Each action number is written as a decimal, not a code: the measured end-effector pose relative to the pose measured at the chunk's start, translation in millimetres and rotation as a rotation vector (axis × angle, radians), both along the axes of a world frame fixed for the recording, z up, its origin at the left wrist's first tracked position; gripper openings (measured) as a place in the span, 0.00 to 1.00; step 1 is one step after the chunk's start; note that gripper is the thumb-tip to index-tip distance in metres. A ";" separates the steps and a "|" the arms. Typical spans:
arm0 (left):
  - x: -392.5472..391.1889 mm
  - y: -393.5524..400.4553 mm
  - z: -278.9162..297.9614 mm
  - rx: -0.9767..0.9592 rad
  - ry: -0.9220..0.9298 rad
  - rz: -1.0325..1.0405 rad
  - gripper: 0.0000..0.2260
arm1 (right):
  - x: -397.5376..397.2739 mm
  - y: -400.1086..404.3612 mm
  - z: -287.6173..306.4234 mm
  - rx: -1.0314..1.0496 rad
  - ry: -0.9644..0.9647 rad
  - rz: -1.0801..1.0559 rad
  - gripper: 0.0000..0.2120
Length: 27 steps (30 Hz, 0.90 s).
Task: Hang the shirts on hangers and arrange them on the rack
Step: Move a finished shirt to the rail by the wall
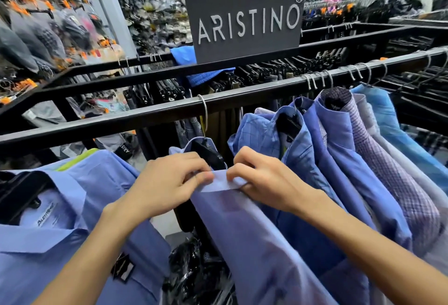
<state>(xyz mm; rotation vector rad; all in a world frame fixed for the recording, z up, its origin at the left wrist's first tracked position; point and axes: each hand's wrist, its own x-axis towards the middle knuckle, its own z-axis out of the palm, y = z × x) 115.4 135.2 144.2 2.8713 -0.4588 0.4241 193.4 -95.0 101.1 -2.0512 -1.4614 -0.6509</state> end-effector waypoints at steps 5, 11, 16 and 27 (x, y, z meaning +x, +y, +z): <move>2.3 -3.5 -5.7 -0.164 -0.032 -0.111 0.04 | -3.9 -16.1 19.5 -0.176 0.608 0.235 0.16; 3.4 -6.3 -1.4 -0.211 0.031 -0.197 0.05 | 5.1 -9.0 12.2 -0.026 0.979 0.295 0.06; -0.6 10.0 7.1 -0.143 0.065 -0.175 0.09 | 31.7 -17.4 4.9 -0.367 0.855 0.200 0.10; -1.9 15.2 -0.1 -0.079 0.087 -0.128 0.18 | 58.3 27.7 7.6 -0.024 0.562 0.010 0.18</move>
